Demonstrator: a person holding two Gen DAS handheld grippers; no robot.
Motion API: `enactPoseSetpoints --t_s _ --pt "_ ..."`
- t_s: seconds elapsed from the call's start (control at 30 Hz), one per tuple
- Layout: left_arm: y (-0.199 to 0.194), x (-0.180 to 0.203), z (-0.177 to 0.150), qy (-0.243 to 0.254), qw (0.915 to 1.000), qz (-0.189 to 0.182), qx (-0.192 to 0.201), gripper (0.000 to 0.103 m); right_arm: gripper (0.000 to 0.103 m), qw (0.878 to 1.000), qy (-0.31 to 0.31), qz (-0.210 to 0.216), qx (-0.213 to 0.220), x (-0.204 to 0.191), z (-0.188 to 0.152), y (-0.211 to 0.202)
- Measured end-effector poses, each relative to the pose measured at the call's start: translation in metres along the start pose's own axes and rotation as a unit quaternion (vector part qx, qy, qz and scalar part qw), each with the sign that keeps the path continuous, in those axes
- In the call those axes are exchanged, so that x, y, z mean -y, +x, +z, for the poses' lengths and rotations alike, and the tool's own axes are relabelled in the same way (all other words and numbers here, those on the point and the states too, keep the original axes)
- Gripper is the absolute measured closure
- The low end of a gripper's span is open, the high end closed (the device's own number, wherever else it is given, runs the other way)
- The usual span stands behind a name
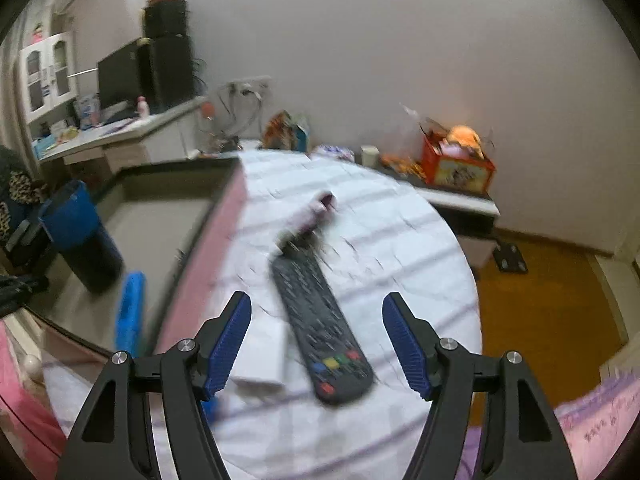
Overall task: Organize rigid objects
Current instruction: 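Move the open right tool back toward the black remote, then lower the right tool around the black remote and close on it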
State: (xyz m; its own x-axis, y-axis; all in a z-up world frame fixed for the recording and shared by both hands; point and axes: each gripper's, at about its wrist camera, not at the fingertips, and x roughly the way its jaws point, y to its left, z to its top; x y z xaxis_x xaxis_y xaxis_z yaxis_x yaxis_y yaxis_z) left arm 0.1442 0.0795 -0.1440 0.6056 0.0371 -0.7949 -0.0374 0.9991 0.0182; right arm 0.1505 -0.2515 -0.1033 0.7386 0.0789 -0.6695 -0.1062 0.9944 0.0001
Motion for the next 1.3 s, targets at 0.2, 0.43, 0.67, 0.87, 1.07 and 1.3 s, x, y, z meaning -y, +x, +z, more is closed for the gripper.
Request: enactPoseSetpoints --t_s 0.2,0.43,0.67,0.87,1.07,1.3 --pt "0.000 -0.001 0.000 0.000 1.0000 0.000 -0.001 0.092 0.033 0.999 0.015 -0.006 -0.028 0.021 -0.021 0.007" --pt "0.000 -0.001 0.000 0.001 1.0000 0.001 -0.001 0.092 0.033 0.998 0.009 -0.004 -0.060 0.028 -0.034 0.015" --pt "0.001 -0.001 0.000 0.002 1.0000 0.001 -0.001 0.092 0.033 0.996 0.001 0.007 -0.084 0.031 -0.043 0.025" --pt "0.001 -0.001 0.000 0.002 1.0000 0.002 -0.002 0.092 0.030 0.995 -0.003 0.016 -0.096 0.029 -0.045 0.034" --pt "0.001 -0.001 0.000 0.002 1.0000 0.002 -0.002 0.092 0.028 0.995 -0.011 0.022 -0.097 0.028 -0.037 0.043" --pt "0.002 -0.001 0.000 0.004 1.0000 0.003 -0.002 0.092 0.027 0.994 -0.025 0.028 -0.098 0.025 -0.027 0.054"
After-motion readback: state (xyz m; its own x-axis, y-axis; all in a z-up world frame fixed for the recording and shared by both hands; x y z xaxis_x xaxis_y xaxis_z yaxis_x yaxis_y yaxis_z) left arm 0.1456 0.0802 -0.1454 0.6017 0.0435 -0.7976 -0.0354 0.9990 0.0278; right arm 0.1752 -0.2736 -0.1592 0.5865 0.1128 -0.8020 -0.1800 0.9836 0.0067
